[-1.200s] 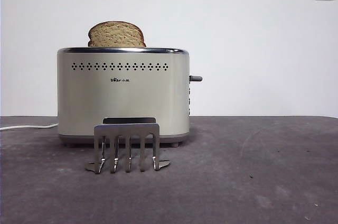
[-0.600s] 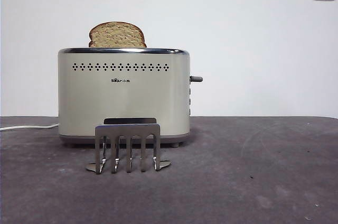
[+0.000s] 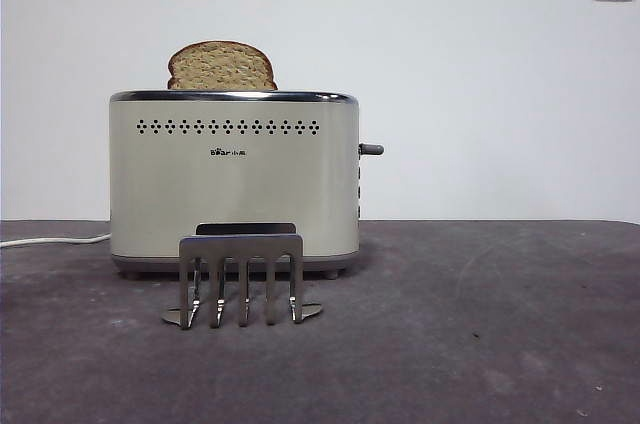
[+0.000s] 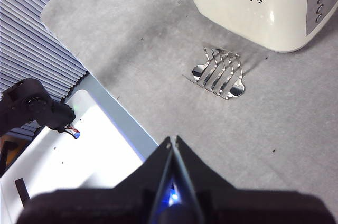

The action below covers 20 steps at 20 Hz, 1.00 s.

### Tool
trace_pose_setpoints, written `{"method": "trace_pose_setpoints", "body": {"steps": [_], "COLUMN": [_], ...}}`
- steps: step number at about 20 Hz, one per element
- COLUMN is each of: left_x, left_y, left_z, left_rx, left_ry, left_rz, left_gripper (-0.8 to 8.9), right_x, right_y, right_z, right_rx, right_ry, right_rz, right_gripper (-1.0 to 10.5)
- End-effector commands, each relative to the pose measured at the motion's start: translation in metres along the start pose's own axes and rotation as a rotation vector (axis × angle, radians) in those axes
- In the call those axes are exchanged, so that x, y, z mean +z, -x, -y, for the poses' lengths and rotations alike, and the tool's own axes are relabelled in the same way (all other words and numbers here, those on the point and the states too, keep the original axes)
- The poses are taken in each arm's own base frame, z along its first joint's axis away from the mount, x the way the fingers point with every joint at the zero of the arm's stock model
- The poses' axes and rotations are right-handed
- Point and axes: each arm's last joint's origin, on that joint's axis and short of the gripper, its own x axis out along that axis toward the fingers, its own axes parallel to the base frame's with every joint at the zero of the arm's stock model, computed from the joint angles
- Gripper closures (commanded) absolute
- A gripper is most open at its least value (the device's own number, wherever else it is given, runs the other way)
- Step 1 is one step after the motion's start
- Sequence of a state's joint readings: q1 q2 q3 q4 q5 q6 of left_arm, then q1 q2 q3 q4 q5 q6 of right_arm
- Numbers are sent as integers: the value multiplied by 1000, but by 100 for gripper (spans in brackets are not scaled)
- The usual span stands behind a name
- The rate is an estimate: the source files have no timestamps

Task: Pick up a slice of bread from the rack,put the bread on the toaster,press the button

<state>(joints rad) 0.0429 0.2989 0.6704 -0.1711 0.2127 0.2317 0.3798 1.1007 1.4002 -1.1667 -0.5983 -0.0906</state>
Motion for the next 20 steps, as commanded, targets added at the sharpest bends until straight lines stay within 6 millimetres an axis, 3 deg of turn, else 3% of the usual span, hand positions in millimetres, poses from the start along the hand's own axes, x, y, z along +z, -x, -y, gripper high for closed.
{"method": "trace_pose_setpoints", "body": {"steps": [1, 4, 10, 14, 20], "left_x": [-39, -82, -146, -172, -193], "left_y": [-1, 2, 8, 10, 12], "left_z": [9, 19, 36, 43, 48], "left_rx": [-8, -22, -43, -53, -75], "left_ry": [43, 57, 79, 88, 108], "left_rz": [-56, -124, -219, -266, -358], "left_gripper": [817, 817, 817, 817, 817], "right_x": [-1, -1, -1, -1, -1], "right_y": [-1, -1, -1, -1, -1], "right_z": [0, 0, 0, 0, 0], "right_rx": [-2, -2, -2, -2, -2], "right_ry": [8, 7, 7, 7, 8], "right_rz": [-1, -2, -2, -2, -1], "right_gripper": [946, 946, 946, 946, 946]}}
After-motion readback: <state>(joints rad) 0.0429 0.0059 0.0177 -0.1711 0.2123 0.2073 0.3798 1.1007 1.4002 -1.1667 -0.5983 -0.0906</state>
